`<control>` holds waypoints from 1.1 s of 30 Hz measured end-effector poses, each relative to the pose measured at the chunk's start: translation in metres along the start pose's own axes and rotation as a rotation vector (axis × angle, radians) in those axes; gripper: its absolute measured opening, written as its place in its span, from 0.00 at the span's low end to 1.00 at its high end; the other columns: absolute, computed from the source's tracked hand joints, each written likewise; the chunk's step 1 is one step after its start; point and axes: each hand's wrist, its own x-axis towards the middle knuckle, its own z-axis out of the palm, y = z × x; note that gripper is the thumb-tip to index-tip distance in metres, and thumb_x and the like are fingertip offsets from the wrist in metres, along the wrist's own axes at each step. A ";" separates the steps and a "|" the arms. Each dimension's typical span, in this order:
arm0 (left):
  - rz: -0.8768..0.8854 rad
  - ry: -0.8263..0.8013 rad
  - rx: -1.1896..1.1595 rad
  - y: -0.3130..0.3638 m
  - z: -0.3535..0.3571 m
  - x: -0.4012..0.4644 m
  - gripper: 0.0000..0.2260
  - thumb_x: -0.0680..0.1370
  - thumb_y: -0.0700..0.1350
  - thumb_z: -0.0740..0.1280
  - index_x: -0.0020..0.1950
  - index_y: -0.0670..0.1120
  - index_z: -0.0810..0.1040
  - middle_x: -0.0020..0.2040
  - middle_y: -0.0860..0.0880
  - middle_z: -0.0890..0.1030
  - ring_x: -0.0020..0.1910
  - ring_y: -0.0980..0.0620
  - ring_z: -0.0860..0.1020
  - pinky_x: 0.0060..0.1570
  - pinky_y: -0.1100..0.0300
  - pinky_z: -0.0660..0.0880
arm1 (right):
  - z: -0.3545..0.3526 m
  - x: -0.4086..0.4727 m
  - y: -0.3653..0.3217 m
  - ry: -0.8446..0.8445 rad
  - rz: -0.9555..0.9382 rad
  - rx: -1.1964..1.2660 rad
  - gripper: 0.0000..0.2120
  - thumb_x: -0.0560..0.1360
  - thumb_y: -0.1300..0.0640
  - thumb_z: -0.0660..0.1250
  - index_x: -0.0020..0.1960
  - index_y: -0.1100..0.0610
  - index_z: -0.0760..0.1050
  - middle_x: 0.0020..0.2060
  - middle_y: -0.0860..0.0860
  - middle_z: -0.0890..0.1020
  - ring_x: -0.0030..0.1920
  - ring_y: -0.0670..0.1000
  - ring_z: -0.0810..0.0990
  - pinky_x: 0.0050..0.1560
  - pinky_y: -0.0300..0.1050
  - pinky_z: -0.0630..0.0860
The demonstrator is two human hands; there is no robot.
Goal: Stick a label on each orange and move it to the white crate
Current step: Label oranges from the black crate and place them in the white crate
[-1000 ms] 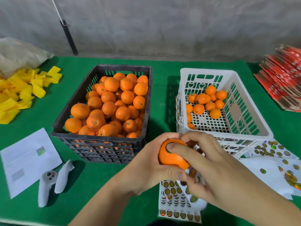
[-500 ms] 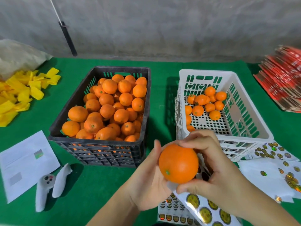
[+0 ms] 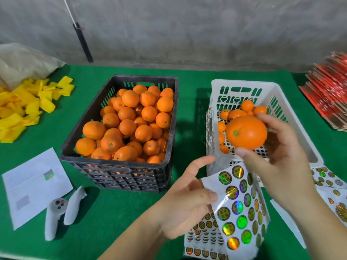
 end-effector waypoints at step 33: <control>0.013 0.152 0.526 0.075 -0.018 -0.001 0.40 0.66 0.60 0.81 0.72 0.41 0.75 0.66 0.43 0.82 0.68 0.43 0.79 0.71 0.47 0.73 | 0.005 -0.025 0.039 -0.215 0.461 0.690 0.18 0.76 0.57 0.70 0.65 0.55 0.84 0.63 0.59 0.85 0.63 0.58 0.85 0.56 0.46 0.83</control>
